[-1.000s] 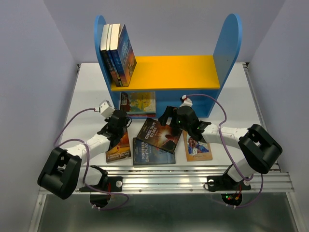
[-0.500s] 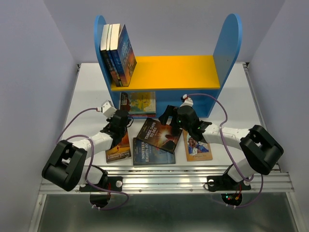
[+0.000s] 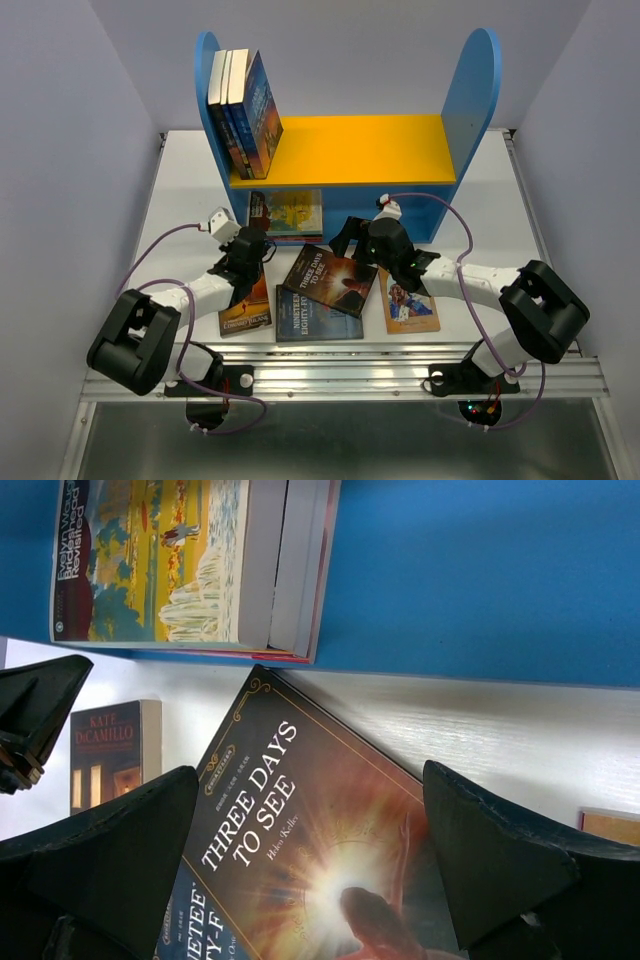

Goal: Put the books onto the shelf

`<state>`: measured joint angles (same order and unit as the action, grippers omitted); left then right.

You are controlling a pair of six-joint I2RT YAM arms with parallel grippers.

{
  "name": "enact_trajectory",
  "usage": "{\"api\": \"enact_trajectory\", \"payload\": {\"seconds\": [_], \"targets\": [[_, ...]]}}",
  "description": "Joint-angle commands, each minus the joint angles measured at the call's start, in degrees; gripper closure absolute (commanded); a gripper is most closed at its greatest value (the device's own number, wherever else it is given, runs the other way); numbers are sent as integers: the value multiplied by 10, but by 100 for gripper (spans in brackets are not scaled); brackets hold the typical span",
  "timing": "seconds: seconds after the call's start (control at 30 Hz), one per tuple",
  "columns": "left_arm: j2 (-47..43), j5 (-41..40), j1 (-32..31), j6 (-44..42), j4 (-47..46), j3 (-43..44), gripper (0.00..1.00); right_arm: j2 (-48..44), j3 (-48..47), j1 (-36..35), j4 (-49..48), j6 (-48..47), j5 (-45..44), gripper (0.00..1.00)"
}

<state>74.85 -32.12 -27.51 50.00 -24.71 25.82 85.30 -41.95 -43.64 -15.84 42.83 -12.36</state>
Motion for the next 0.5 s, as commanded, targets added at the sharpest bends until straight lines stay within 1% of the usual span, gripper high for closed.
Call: {"api": "enact_trajectory", "payload": {"seconds": [0.0, 0.47], "targets": [[4, -33, 3, -3, -23, 11, 100, -16, -8, -7, -17, -13, -18, 1], [14, -47, 3, -7, -46, 16, 100, -15, -8, -7, -17, -13, -19, 1]]}}
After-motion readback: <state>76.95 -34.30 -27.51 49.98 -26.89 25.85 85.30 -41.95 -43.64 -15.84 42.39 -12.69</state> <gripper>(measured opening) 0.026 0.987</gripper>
